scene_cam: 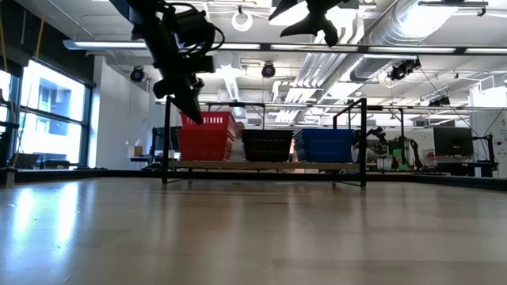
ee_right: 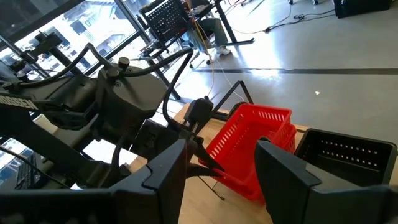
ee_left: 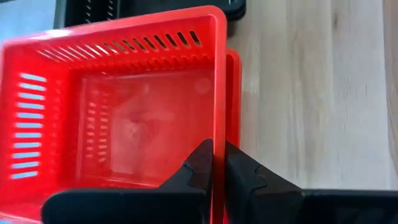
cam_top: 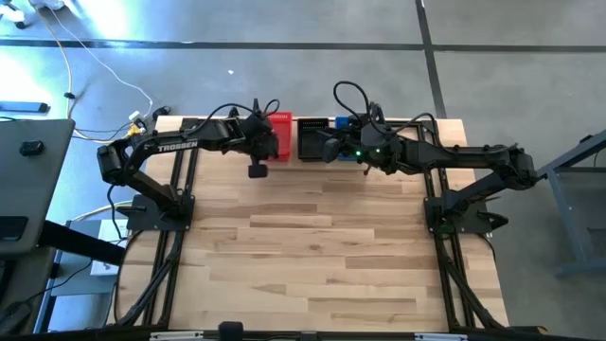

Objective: Stack baskets on shelf by color
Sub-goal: Stack the red basket on top of the red basket on the shelf, then return to Home Position

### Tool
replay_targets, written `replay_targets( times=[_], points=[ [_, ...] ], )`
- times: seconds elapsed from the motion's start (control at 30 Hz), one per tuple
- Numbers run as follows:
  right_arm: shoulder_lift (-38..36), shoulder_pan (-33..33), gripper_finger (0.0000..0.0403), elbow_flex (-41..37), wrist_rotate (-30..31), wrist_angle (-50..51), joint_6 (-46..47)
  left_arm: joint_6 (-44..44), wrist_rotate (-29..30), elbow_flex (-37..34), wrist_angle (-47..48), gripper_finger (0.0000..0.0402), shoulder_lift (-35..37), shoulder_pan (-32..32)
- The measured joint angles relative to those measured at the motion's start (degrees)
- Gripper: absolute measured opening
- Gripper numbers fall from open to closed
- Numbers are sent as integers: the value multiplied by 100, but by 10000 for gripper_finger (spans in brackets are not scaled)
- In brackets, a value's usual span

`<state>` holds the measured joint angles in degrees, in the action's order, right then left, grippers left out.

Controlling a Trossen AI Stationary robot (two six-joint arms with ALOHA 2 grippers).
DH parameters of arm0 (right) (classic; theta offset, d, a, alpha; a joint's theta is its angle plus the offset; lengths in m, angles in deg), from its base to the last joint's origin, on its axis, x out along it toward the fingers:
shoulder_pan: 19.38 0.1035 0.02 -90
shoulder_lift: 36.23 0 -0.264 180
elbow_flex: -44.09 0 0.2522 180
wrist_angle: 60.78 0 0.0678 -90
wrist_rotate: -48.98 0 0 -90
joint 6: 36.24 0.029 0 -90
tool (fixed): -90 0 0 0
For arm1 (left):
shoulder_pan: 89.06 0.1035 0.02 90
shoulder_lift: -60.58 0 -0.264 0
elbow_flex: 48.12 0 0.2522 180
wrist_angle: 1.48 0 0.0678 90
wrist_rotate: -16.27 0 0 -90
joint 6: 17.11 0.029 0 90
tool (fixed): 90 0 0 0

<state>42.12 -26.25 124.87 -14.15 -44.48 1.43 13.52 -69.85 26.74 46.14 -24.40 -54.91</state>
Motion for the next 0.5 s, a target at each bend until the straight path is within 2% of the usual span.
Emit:
replay_targets(
  times=[0.2,0.5],
  points=[
    [2,0,171,0,0,1,-1,44,-59,0,-94,47,3,-4],
    [2,0,171,0,-1,3,-1,-39,-5,198,161,125,5,-7]
  ],
)
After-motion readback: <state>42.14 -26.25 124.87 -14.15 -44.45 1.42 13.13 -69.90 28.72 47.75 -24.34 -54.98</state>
